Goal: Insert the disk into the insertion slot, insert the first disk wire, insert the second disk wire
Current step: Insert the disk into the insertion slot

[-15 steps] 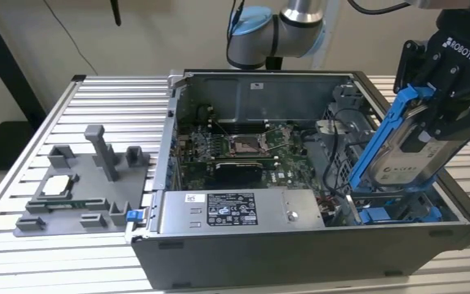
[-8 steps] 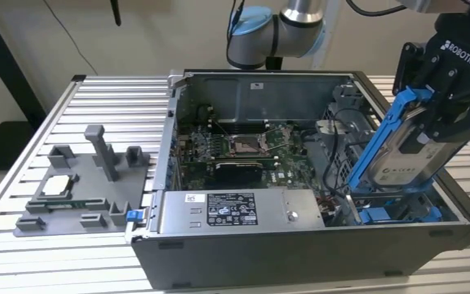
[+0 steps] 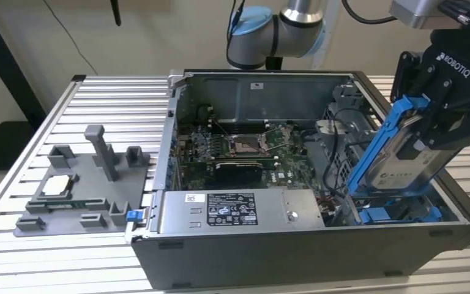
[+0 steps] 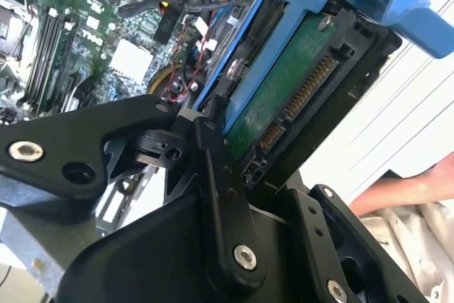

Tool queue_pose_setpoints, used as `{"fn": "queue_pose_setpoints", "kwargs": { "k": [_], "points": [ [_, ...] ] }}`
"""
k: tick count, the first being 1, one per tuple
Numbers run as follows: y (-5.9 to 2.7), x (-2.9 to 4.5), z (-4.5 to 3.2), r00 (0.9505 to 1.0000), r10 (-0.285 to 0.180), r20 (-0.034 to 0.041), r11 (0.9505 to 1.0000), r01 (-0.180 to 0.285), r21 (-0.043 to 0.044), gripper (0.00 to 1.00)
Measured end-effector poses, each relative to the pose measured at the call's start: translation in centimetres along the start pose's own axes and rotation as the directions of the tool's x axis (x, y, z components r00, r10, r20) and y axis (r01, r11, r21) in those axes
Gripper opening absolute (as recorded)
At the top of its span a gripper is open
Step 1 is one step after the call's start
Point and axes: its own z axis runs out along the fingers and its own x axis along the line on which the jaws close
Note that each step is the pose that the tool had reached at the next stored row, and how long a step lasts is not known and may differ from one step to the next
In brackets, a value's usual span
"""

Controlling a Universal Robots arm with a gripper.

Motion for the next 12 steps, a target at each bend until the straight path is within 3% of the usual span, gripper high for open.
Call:
{"fn": "queue_pose_setpoints", "kwargs": {
  "k": [12],
  "points": [
    [-1.04, 0.59, 0.93, 1.0, 0.0, 0.0003, 1.0, 0.0, 0.0001, 0.0]
  ]
}}
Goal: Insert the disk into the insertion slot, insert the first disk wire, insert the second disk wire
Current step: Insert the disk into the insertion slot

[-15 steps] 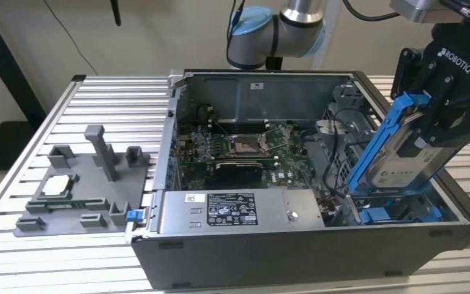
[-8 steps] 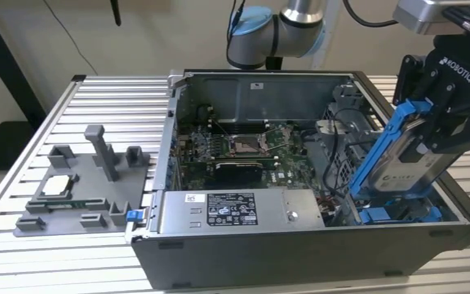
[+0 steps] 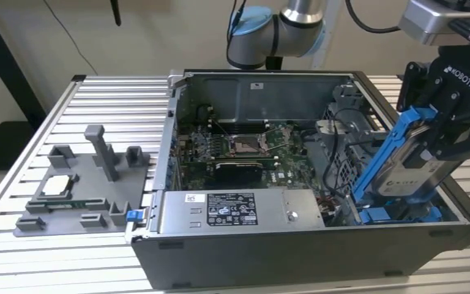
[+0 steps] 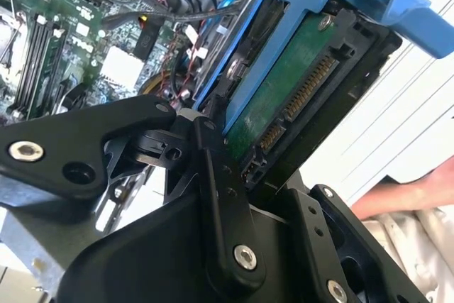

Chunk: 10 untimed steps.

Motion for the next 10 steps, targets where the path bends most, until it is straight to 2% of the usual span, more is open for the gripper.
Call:
{"fn": "queue_pose_setpoints", "kwargs": {
  "k": [10],
  "points": [
    [-0.16, 0.03, 0.99, 1.0, 0.0, -0.0001, 1.0, 0.0, 0.0, 0.0]
  ]
}}
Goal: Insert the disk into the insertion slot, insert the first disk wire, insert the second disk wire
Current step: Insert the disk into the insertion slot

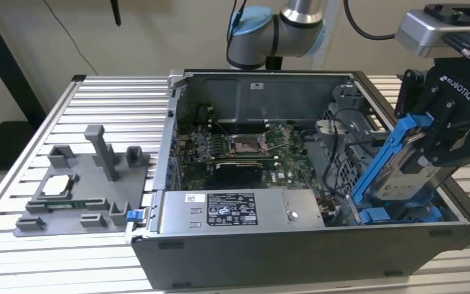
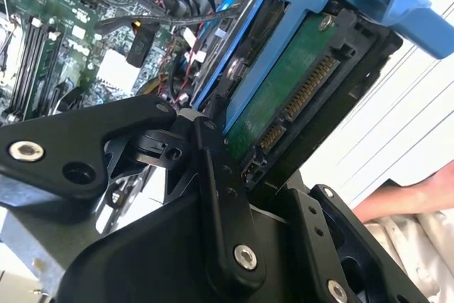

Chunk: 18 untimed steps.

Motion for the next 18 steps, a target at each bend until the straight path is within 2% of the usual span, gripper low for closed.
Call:
{"fn": "queue_pose_setpoints", "kwargs": {
  "k": [11, 14, 18],
  "points": [
    [-0.07, 0.04, 1.94, 1.0, 0.0, 0.0, 1.0, 0.0, 0.0, 0.0],
    [-0.08, 0.04, 2.29, 1.0, 0.0, -0.0001, 1.0, 0.0, 0.0, 0.0],
    [-0.09, 0.05, 2.35, 1.0, 0.0, -0.0002, 1.0, 0.0, 0.0, 0.0]
  ]
}}
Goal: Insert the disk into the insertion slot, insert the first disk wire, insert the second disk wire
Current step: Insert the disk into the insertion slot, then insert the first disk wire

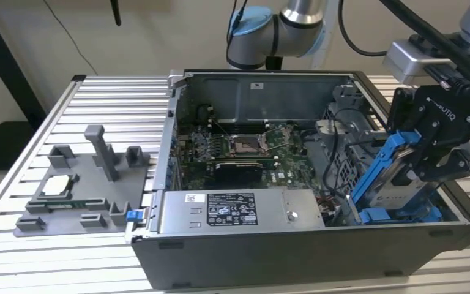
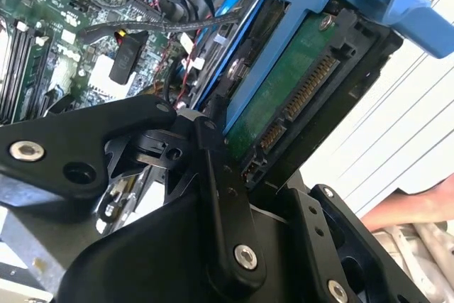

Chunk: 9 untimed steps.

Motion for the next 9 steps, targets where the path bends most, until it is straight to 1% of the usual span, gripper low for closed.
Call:
{"fn": "queue_pose_setpoints", "kwargs": {
  "k": [9],
  "points": [
    [-0.01, 0.0, 0.18, 1.0, 0.0, 0.0002, 1.0, 0.0, 0.0, 0.0]
  ]
}}
